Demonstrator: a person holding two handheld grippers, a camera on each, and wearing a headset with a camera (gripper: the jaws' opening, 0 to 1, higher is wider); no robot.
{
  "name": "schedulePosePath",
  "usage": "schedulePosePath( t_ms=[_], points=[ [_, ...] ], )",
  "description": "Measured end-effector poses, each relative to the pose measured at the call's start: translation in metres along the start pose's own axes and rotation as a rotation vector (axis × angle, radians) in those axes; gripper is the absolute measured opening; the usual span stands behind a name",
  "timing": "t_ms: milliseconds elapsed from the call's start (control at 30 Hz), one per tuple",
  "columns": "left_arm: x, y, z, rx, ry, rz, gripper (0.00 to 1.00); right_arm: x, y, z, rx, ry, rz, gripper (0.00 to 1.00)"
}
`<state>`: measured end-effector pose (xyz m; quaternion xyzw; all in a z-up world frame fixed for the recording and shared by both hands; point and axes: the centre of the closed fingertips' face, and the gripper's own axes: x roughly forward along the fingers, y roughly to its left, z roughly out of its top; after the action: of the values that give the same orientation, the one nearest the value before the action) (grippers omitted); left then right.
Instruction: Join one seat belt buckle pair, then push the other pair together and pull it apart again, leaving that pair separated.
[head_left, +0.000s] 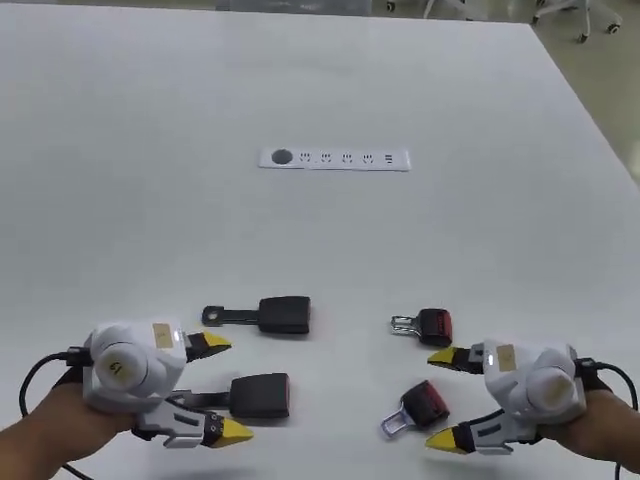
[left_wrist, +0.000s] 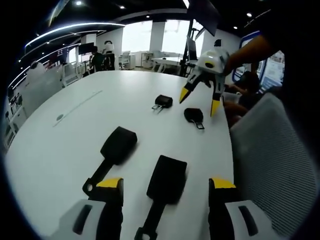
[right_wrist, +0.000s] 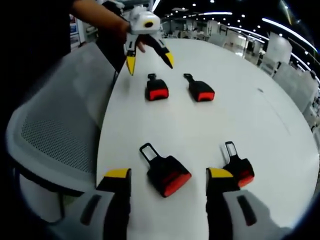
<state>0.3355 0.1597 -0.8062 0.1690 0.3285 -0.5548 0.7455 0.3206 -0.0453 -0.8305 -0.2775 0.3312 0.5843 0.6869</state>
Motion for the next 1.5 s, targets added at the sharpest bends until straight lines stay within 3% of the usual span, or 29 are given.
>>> schedulePosePath(
  t_ms=[167, 300, 333, 433, 500, 600, 800, 833, 867, 967, 1033, 1100, 1233, 1333, 1400, 1500],
  points=[
    [0.011, 0.002, -0.007, 0.009, 0.030, -0.026, 0.69, 0.008, 0.001, -0.002, -0.024, 0.018, 0.042, 0.62],
    [0.018, 0.002, -0.018, 0.033, 0.086, -0.046, 0.66, 0.013, 0.002, -0.006, -0.044, 0.041, 0.081, 0.59],
    [0.019, 0.004, -0.025, 0.046, 0.126, -0.044, 0.64, 0.014, 0.002, -0.007, -0.046, 0.049, 0.091, 0.57],
    [0.024, 0.000, -0.027, 0.037, 0.128, -0.076, 0.61, 0.015, 0.004, -0.012, -0.091, 0.069, 0.121, 0.47],
    [0.026, -0.003, -0.029, 0.091, 0.149, -0.097, 0.60, 0.016, 0.002, -0.013, -0.088, 0.074, 0.122, 0.48],
    [0.031, -0.004, -0.037, 0.121, 0.195, -0.110, 0.58, 0.016, -0.001, -0.016, -0.108, 0.088, 0.129, 0.47],
    [0.034, -0.002, -0.031, 0.144, 0.185, -0.112, 0.52, 0.017, -0.001, -0.021, -0.140, 0.112, 0.162, 0.45],
    [0.033, 0.000, -0.033, 0.206, 0.210, -0.116, 0.51, 0.017, -0.002, -0.021, -0.137, 0.114, 0.168, 0.44],
    [0.033, 0.000, -0.034, 0.223, 0.221, -0.117, 0.50, 0.018, -0.002, -0.020, -0.138, 0.114, 0.171, 0.44],
    [0.033, 0.002, -0.033, 0.217, 0.222, -0.117, 0.44, 0.017, -0.002, -0.021, -0.145, 0.116, 0.176, 0.41],
    [0.033, 0.004, -0.035, 0.253, 0.243, -0.119, 0.38, 0.016, -0.001, -0.023, -0.143, 0.115, 0.173, 0.41],
    [0.033, 0.007, -0.035, 0.293, 0.241, -0.117, 0.36, 0.015, -0.003, -0.023, -0.120, 0.103, 0.149, 0.40],
    [0.034, 0.006, -0.035, 0.273, 0.242, -0.121, 0.33, 0.014, -0.007, -0.025, -0.018, 0.037, 0.068, 0.39],
    [0.035, 0.005, -0.035, 0.305, 0.268, -0.140, 0.33, 0.010, -0.010, -0.031, 0.036, 0.014, -0.008, 0.38],
    [0.035, 0.005, -0.036, 0.310, 0.277, -0.146, 0.33, 0.008, -0.013, -0.032, 0.124, -0.045, -0.055, 0.38],
    [0.035, 0.005, -0.036, 0.321, 0.296, -0.154, 0.33, 0.002, -0.018, -0.040, 0.189, -0.078, -0.106, 0.37]
  ],
)
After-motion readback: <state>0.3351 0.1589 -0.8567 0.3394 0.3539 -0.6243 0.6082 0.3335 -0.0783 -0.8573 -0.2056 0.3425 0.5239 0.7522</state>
